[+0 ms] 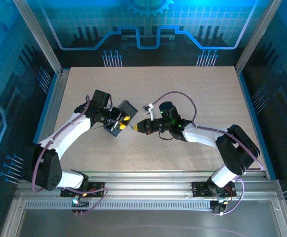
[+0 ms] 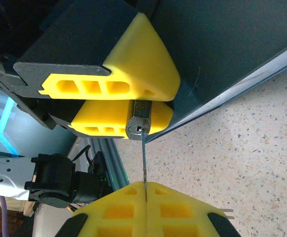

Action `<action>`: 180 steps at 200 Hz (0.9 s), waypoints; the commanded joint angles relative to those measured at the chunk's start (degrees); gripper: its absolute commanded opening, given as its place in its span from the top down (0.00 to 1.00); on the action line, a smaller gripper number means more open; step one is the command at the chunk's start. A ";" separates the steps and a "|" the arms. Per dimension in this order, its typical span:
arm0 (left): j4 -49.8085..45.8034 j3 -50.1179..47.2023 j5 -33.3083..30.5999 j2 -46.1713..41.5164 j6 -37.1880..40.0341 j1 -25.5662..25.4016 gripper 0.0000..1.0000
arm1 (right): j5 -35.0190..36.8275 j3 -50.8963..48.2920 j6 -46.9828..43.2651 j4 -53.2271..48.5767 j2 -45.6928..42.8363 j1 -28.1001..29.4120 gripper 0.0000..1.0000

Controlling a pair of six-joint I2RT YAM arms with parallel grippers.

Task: Unlock a padlock with a key

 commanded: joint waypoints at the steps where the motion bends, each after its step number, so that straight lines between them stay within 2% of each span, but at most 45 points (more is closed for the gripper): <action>1: 2.20 1.68 0.79 -0.32 0.54 -0.21 1.00 | -1.05 1.96 0.55 2.04 0.74 0.10 1.00; 98: 2.72 1.49 1.16 -0.80 0.36 -0.21 1.00 | -1.30 4.70 2.48 3.38 2.70 0.16 1.00; 180: 0.91 2.29 0.26 -1.42 3.82 -0.38 1.00 | -2.41 3.06 11.93 11.74 4.62 -1.93 1.00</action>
